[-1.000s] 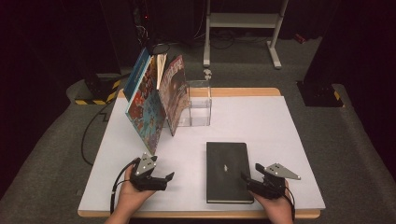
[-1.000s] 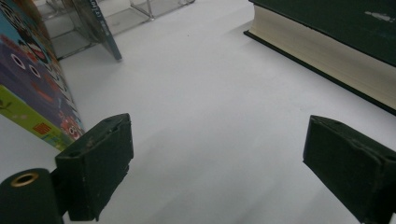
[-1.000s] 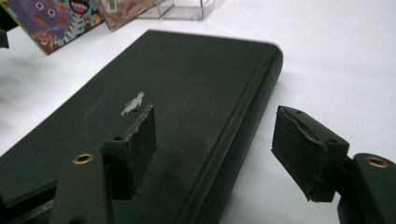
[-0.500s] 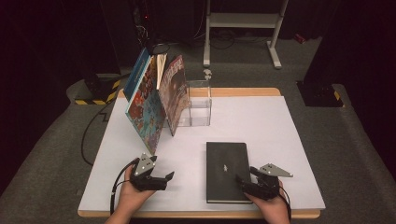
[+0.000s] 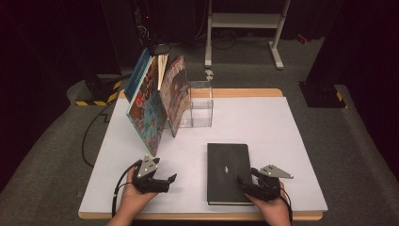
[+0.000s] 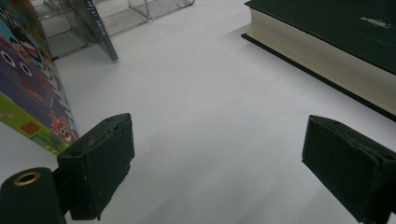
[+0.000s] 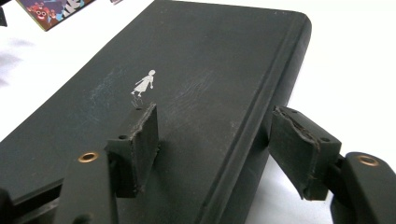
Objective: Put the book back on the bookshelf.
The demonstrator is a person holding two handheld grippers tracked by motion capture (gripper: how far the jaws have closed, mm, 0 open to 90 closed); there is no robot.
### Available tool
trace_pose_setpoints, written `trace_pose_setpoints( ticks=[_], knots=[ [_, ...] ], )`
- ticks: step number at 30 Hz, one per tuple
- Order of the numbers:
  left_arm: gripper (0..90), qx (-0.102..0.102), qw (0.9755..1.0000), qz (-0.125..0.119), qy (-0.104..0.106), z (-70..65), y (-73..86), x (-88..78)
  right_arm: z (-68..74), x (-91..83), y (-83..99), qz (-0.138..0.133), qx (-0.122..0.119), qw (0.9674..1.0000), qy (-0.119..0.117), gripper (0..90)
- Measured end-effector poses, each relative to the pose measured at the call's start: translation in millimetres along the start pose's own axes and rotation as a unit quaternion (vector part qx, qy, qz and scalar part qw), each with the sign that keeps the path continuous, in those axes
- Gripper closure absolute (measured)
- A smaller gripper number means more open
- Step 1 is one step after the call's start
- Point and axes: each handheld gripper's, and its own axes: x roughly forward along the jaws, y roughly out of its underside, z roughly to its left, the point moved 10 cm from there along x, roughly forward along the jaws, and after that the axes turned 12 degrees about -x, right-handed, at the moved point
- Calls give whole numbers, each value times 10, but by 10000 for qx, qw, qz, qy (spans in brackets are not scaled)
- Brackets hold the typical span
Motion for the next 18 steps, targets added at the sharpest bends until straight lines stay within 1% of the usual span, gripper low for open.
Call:
trace_pose_setpoints(
  ticks=[7, 8, 9, 10, 14, 16, 18],
  knots=[
    [94, -21, 10000, -24, 26, -7, -16, -17, 84, 66, -48, 23, -80, 9999, -79, 338],
    [94, -3, 10000, -26, 28, -8, -19, -24, 116, 95, -69, 35, -106, 9999, -124, 338],
    [94, -3, 10000, -26, 28, -8, -19, -24, 116, 95, -69, 35, -106, 9999, -124, 338],
    [94, -32, 10000, -42, 27, -14, -17, -29, 151, 125, -89, 58, -121, 9998, -169, 338],
    [94, -1, 10000, -25, 16, -9, -4, -49, 198, 180, -132, 74, -172, 9996, -230, 342],
    [94, -12, 10000, -29, 12, -7, 0, -62, 250, 244, -190, 117, -305, 9992, -239, 351],
    [94, -27, 10000, -27, 14, -9, 4, -74, 268, 268, -210, 120, -346, 9990, -250, 354]
  ],
)
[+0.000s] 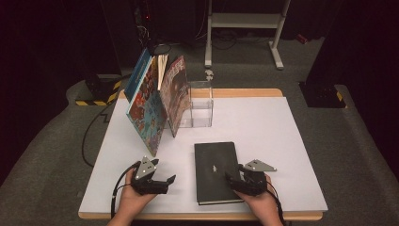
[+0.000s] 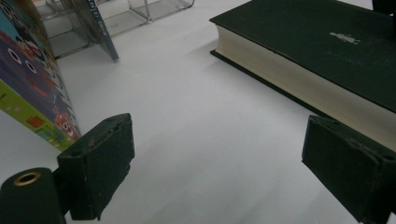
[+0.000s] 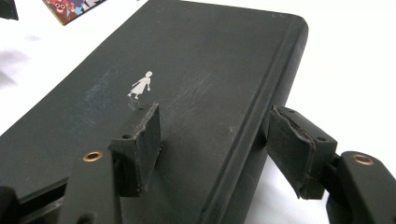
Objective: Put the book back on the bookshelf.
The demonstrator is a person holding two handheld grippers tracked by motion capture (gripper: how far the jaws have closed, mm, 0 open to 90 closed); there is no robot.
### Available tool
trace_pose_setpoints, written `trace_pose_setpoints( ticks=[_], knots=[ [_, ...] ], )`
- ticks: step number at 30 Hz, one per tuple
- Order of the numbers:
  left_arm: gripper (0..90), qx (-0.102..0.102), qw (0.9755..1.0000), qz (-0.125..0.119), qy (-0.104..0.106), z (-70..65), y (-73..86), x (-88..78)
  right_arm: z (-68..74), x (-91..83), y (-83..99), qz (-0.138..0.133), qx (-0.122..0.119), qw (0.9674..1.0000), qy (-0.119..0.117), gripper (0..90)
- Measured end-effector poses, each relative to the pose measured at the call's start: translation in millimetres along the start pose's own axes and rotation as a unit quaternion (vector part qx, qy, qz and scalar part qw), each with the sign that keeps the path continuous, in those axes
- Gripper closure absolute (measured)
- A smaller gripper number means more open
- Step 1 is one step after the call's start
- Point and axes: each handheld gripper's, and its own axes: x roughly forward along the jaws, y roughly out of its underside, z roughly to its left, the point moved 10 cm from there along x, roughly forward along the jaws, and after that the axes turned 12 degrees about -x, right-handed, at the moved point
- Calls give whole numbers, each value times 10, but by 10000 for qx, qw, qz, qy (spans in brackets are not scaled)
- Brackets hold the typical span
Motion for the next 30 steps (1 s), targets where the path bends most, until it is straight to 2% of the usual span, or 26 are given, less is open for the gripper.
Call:
trace_pose_setpoints(
  ticks=[6, 9, 10, 12, 20, 22, 28, 30],
  knots=[
    [95, 23, 10000, 33, 26, -28, 22, 14, 99, 125, -96, 4, -104, 9998, -167, 357],
    [94, 28, 10000, 70, 64, -47, 36, 17, 84, 123, -103, -91, -85, 9997, -213, 374],
    [95, -32, 9999, 42, 87, -58, 30, 19, 95, 99, -98, -159, -87, 9993, -333, 358],
    [95, -14, 9999, 37, 102, -58, 24, 12, 124, 36, -84, -268, -123, 9984, -477, 326],
    [96, -12, 9999, 66, 133, -63, 21, 35, 247, -244, 157, -283, -175, 9969, -712, 295],
    [97, -9, 9998, 59, 172, -95, 13, 49, 321, -274, 234, -195, -238, 9962, -818, 272],
    [97, 23, 9997, 99, 235, -135, 12, 96, 391, -315, 288, -186, -248, 9942, -1028, 241],
    [97, 37, 9996, 115, 261, -144, 9, 115, 421, -307, 344, -34, -330, 9940, -1040, 217]
  ],
)
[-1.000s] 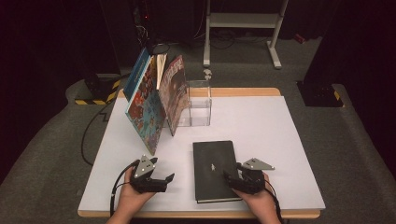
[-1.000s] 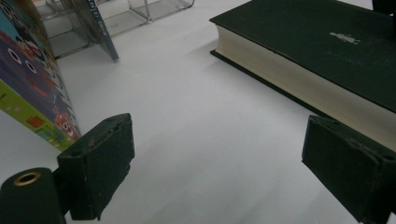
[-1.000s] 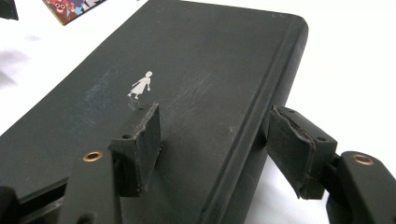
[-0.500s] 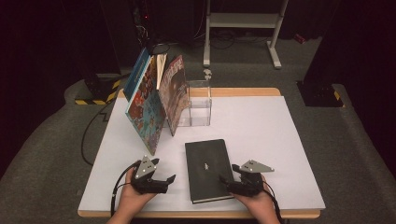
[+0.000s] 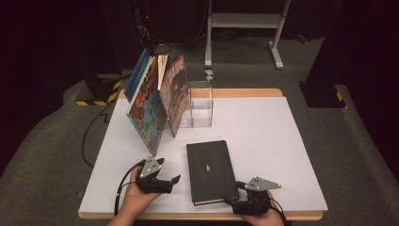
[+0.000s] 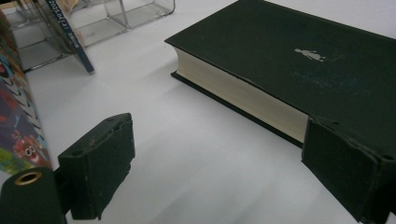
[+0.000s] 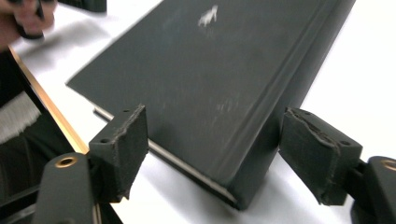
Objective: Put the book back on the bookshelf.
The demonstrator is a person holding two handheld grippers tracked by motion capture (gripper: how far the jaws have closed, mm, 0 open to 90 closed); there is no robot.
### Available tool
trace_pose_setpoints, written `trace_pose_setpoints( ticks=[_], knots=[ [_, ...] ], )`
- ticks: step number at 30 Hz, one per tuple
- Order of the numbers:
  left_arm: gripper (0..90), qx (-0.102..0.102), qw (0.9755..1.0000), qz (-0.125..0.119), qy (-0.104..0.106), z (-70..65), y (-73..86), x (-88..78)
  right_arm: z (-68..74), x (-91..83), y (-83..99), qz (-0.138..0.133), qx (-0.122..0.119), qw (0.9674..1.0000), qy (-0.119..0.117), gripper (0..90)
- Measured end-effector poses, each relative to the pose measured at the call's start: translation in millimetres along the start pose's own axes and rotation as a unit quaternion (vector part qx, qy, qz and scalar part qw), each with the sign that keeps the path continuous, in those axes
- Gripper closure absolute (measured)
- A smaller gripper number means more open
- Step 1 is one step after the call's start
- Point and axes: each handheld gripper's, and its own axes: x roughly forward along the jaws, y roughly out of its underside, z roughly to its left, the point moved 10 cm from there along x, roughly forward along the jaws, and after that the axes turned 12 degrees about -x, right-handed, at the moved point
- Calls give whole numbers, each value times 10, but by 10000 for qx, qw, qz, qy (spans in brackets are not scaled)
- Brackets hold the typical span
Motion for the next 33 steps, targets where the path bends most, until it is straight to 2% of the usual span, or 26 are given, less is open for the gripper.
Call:
trace_pose_setpoints(
  ticks=[13, 22, 33],
  knots=[
    [96, -16, 9999, -9, 105, -55, -18, 17, 16, 14, 21, 31, -193, 9997, 144, 221],
    [114, -121, 9999, -72, 58, -7, -31, -46, 0, 93, -40, 59, -149, 9997, 177, 221],
    [138, -129, 9996, -227, -61, 80, -53, -178, -28, 227, -140, 65, -74, 9995, 290, 221]
  ],
)
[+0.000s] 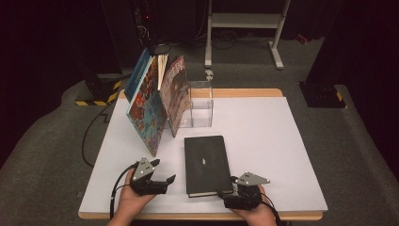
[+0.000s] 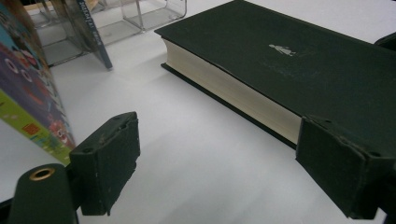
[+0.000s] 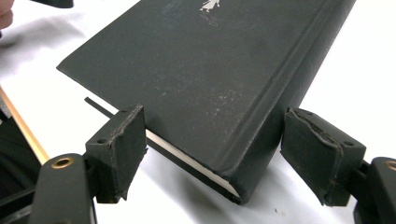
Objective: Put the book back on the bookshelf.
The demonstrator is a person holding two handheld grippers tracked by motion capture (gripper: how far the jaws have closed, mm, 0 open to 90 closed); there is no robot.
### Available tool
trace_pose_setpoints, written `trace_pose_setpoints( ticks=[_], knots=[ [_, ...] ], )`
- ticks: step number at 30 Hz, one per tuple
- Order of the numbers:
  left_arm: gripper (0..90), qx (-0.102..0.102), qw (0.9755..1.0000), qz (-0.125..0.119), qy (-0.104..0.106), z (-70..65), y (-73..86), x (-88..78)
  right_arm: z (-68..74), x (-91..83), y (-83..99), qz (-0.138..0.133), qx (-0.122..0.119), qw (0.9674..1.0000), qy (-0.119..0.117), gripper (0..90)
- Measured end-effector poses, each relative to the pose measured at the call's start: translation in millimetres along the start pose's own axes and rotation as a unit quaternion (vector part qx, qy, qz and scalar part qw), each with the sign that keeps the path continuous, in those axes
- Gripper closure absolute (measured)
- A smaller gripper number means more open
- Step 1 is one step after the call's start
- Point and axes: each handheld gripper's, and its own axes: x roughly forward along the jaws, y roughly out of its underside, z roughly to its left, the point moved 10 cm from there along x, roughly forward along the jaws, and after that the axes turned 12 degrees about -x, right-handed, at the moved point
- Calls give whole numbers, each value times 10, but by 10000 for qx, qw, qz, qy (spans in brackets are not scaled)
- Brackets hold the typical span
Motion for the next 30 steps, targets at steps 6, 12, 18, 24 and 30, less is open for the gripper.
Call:
trace_pose_setpoints(
  ticks=[6, 12, 18, 24, 30],
  knots=[
    [132, -47, 10000, -75, -26, 32, -16, -51, -3, 80, -61, 18, 60, 9999, 94, 221],
    [99, -42, 9997, -233, 5, 27, -47, -69, -6, 138, -109, 10, 83, 9998, 176, 223],
    [104, -190, 9997, -149, 99, 8, -32, -54, 2, 142, -126, -36, 34, 9997, 258, 248],
    [99, -332, 9991, -173, 184, -9, -56, -39, -106, -19, -148, -338, 23, 9985, 435, 335],
    [68, -471, 9986, -82, 238, -11, -64, 21, -478, -57, -56, 29, 43, 9904, 1379, 398]
  ],
)
